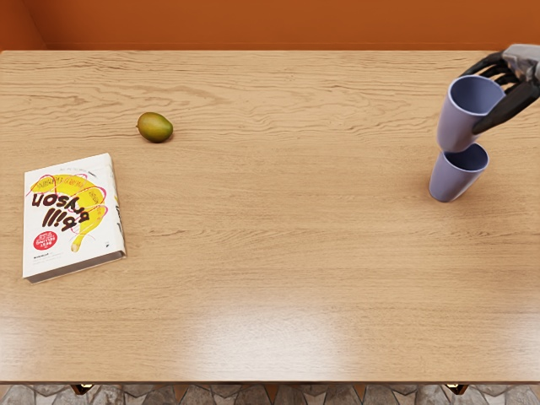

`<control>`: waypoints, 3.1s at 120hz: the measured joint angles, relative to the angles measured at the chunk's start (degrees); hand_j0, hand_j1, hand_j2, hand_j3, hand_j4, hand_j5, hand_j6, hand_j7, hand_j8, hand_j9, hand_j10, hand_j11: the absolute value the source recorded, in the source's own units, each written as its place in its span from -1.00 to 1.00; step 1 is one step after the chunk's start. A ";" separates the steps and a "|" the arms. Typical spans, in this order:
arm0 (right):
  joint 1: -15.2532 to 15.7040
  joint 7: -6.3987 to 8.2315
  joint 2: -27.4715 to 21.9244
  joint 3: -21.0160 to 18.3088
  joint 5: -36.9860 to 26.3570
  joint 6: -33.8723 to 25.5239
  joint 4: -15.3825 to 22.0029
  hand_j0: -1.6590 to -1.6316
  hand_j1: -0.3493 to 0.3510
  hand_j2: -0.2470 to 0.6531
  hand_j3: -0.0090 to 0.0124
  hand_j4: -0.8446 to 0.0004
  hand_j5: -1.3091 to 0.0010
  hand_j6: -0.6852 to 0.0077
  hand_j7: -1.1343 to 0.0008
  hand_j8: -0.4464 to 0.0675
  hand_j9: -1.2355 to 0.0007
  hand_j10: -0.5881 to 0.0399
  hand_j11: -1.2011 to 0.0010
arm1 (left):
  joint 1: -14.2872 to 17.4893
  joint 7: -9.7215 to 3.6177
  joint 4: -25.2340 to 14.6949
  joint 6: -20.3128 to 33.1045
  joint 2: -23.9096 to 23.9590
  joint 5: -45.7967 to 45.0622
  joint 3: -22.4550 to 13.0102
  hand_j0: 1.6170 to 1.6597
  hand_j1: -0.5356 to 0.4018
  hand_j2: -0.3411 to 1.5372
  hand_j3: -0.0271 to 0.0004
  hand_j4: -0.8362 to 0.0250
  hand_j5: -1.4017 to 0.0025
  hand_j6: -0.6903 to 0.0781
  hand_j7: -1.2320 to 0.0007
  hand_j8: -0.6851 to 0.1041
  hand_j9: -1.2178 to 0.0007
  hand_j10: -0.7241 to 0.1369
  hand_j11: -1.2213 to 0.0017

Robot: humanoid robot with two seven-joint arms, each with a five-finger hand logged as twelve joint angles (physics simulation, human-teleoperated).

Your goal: Pick up cup and place in cup with right hand

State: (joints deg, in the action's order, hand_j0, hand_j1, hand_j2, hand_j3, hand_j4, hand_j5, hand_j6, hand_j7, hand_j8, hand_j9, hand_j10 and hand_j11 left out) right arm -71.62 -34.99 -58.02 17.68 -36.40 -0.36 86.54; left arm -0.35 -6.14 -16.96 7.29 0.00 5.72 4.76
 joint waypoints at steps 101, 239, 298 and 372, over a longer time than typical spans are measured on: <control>1.89 -0.01 0.58 -0.33 1.06 0.63 -4.93 -0.92 0.28 -0.43 -0.12 -0.01 0.14 0.01 0.03 -0.59 0.09 -0.44 0.06 | 0.00 0.01 0.00 0.00 0.00 0.00 0.00 0.92 0.89 -0.64 0.96 0.94 1.00 0.80 1.00 0.74 1.00 0.68 1.00; 1.78 3.64 4.54 8.52 10.24 26.15 -6.46 -0.93 -0.97 -0.45 -0.16 0.97 0.98 0.94 0.98 0.68 0.98 0.83 0.98 | 0.00 0.01 0.00 0.00 0.00 0.00 0.00 0.92 0.89 -0.64 0.97 0.94 1.00 0.80 1.00 0.74 1.00 0.68 1.00; 16.60 22.80 2.13 13.59 30.93 35.30 -4.88 -0.93 -1.00 -0.45 -0.16 0.99 1.00 0.97 1.00 0.73 1.00 0.87 1.00 | 0.40 0.00 -0.06 -0.12 0.00 0.06 -0.12 0.92 0.89 -0.64 0.97 0.94 1.00 0.80 1.00 0.74 1.00 0.68 1.00; 22.62 25.05 -9.67 13.56 36.92 35.39 -5.42 -0.93 -1.00 -0.45 -0.16 1.00 1.00 0.98 1.00 0.74 1.00 0.87 1.00 | -1.06 0.00 -0.04 -0.17 0.00 0.02 0.03 0.92 0.89 -0.64 0.96 0.94 1.00 0.80 1.00 0.74 1.00 0.68 1.00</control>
State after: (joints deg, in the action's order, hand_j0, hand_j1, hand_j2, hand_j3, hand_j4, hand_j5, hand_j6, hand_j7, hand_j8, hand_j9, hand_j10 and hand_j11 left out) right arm -49.00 -9.94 -67.69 31.24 0.51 35.02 81.12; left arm -1.41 -6.15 -17.00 7.13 0.00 5.74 4.79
